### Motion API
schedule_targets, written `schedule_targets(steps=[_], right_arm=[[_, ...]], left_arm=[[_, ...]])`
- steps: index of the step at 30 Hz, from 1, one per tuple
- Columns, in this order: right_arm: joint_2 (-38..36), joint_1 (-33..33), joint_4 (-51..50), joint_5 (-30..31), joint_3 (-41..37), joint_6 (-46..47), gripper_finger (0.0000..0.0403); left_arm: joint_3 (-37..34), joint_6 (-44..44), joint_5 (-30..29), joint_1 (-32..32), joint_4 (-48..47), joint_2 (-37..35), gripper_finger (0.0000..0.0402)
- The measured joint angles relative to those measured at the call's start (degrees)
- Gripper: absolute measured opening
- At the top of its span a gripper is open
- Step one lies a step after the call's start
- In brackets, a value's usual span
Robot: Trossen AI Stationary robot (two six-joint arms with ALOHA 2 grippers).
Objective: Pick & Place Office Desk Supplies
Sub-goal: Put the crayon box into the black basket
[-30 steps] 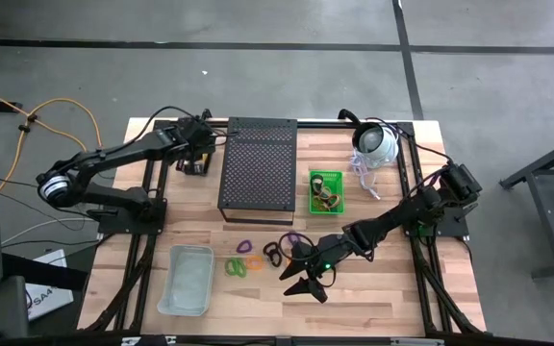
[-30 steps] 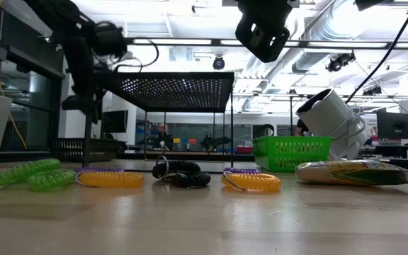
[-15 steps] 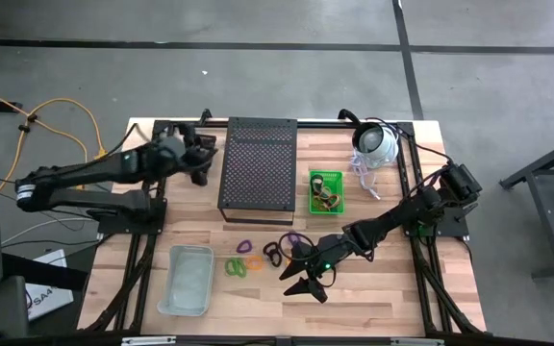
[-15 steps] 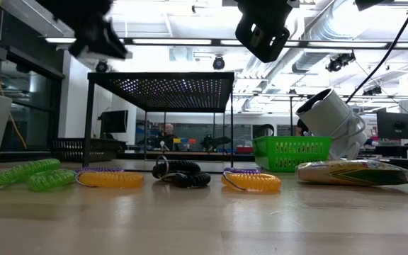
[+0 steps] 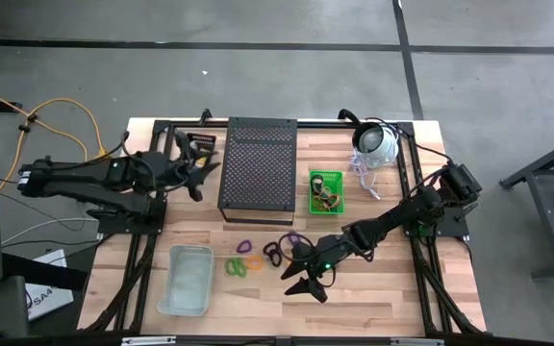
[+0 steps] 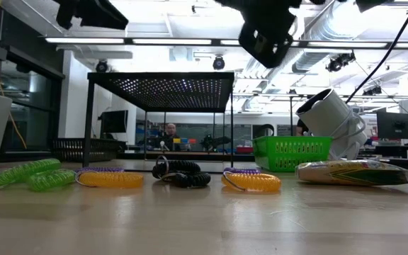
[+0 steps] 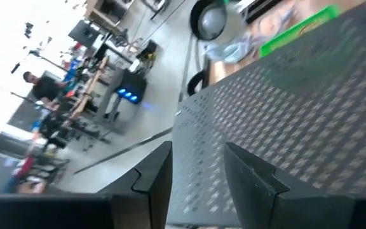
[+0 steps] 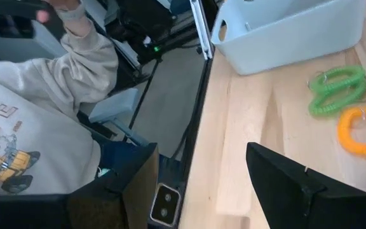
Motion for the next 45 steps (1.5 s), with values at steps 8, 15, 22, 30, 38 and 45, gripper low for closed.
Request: schedule_targets(steps=[8,15,22,30,38,45], right_arm=[[0.0,0.0,-9.9,0.0,0.0,0.0,0.0227],[0.0,0.0,-19.0,-1.5,0.0,0.0,0.0227],[0.0,0.1,-34.8,0.2,0.0,0.0,0.0227],[0.0,0.0,-43.6,6.2,0.0,-0.9,0.0227],[0.0,0.1,-35.4,8.2,0.0,-4.5,0.0227],[0.0,0.0,-37.2,17.3,0.0,-6.9,0.0227]], left_arm=[[0.0,-17.8,5.8,-9.5,1.1,4.4,0.0133],[0.0,-22.4,7.7,-20.5,7.0,11.4,0.0133],[0.0,-21.8,6.6,-27.3,16.7,18.8,0.0133],[0.0,-21.8,6.4,-27.9,19.1,22.9,0.0133],[0.0,-22.3,6.4,-26.7,19.1,23.3,0.0133],[0.0,-22.3,6.4,-25.9,19.1,23.3,0.0133]])
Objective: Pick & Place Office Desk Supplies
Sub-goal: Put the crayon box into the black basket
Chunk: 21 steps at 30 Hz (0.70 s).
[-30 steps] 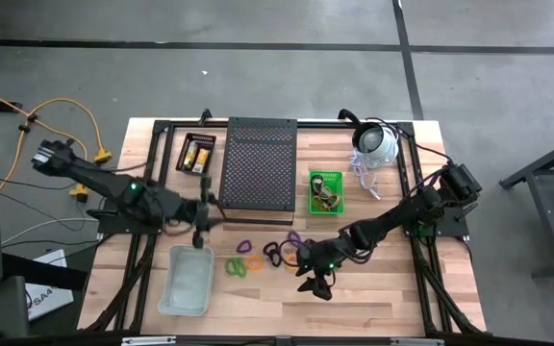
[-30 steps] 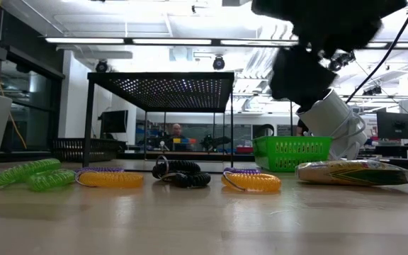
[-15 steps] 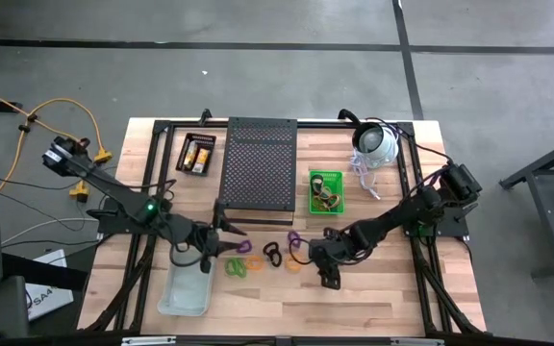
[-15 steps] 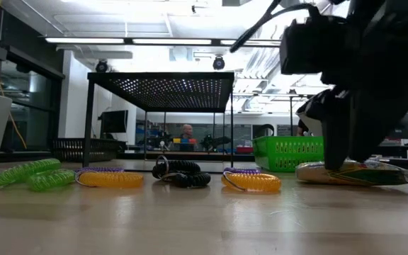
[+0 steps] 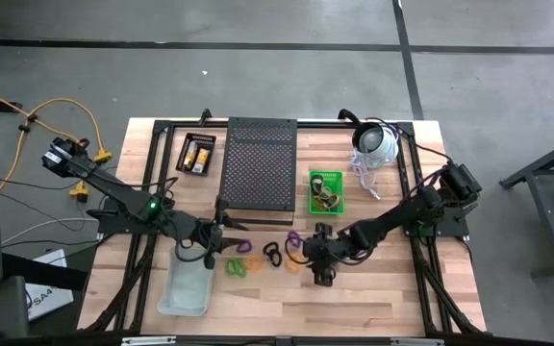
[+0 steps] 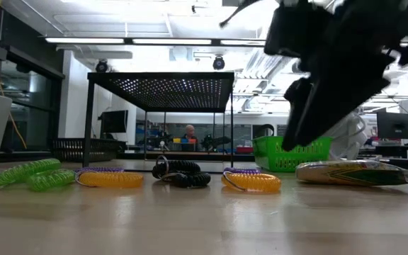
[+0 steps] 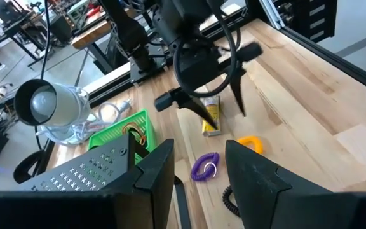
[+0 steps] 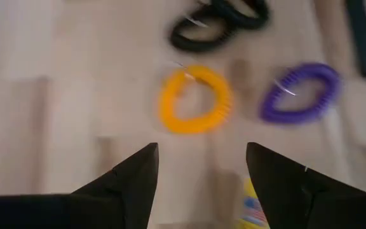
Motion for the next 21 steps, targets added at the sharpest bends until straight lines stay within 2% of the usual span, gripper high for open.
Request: schedule_targets(steps=[5,21], right_arm=[[0.0,0.0,-7.7,2.7,0.0,4.0,0.0227],[0.0,2.8,-17.1,0.5,0.0,14.9,0.0226]], left_arm=[[0.0,0.0,0.0,0.0,0.0,0.0,0.0133],[0.0,0.4,0.0,0.0,0.0,0.0,0.0133]])
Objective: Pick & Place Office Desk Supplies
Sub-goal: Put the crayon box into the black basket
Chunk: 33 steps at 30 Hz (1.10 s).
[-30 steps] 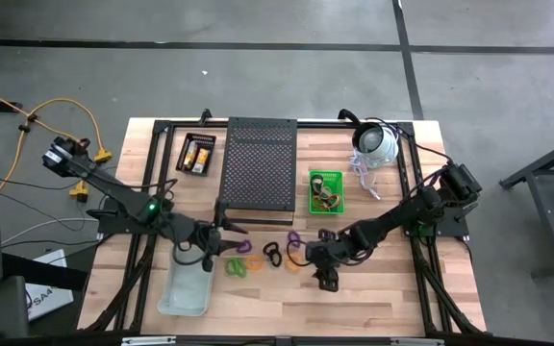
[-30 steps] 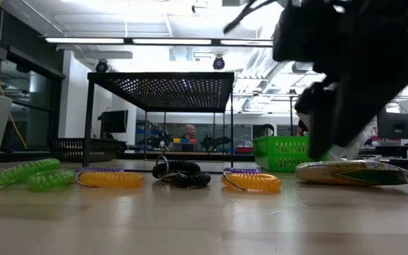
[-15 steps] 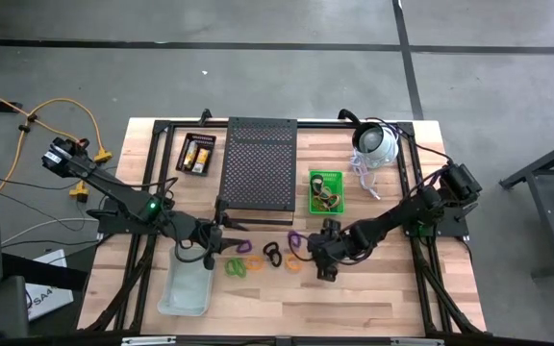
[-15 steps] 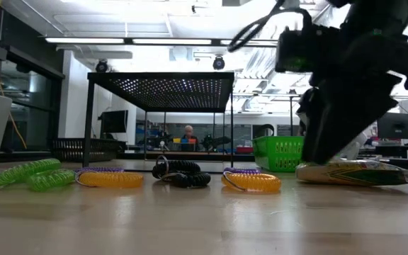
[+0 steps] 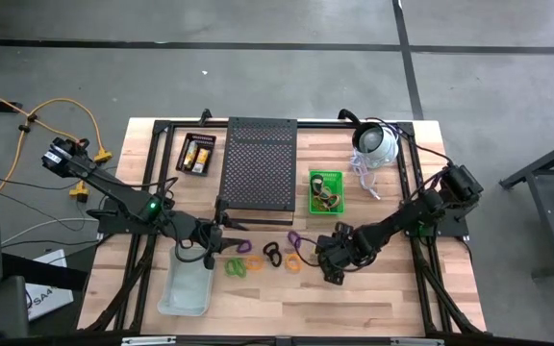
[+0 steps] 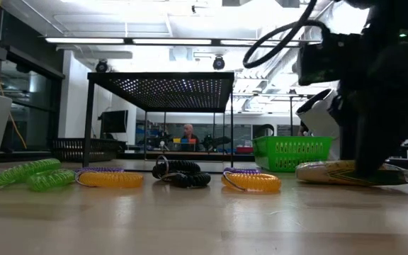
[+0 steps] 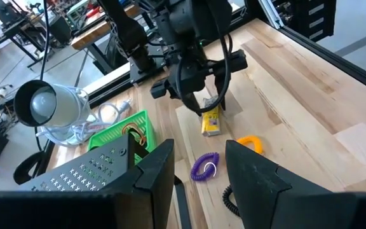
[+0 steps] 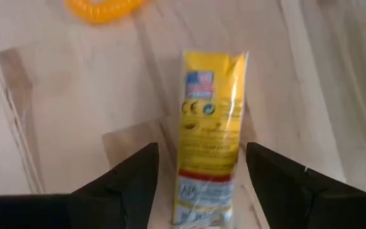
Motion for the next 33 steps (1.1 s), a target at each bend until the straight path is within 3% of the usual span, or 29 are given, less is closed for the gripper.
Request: schedule_targets(steps=[23,33], right_arm=[[0.0,1.2,-4.0,1.3,0.0,3.2,0.0224],[0.0,1.2,-4.0,0.4,0.0,3.1,0.0151]], left_arm=[[0.0,0.1,0.0,0.0,0.0,0.0,0.0133],[0.0,0.1,0.0,0.0,0.0,0.0,0.0133]])
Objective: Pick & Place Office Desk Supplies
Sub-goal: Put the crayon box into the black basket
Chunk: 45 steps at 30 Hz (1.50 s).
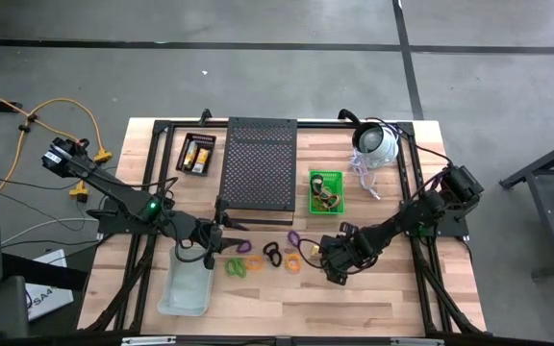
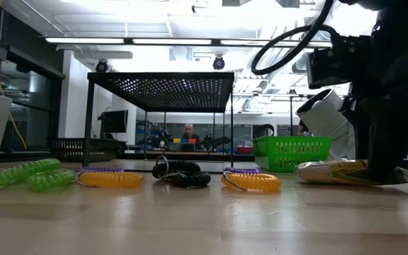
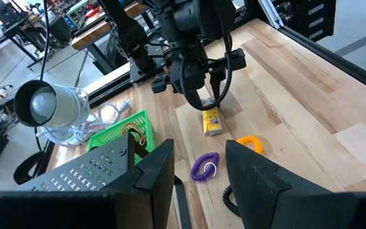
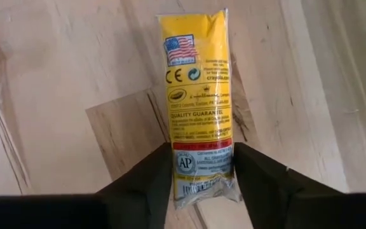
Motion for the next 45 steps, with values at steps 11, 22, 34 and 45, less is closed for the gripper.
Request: schedule_targets(steps=[11,22,34,45], right_arm=[[0.0,0.0,0.2,0.0,0.0,-0.1,0.0089],[-0.1,-0.1,14.7,-3.8,0.0,-5.9,0.0081],[-3.9,-2.7,41.2,-15.1,0.0,-8.1,0.0080],[-3.9,-7.7,50.7,-21.8,0.0,-8.1,0.0080]], left_arm=[[0.0,0.0,0.0,0.0,0.0,0.0,0.0133],[0.0,0.0,0.0,0.0,0.0,0.0,0.0133],[0.0,13.8,4.0,-0.9,0.2,0.0,0.0133],[0.0,20.7,17.4,1.1,3.9,0.0,0.0133]])
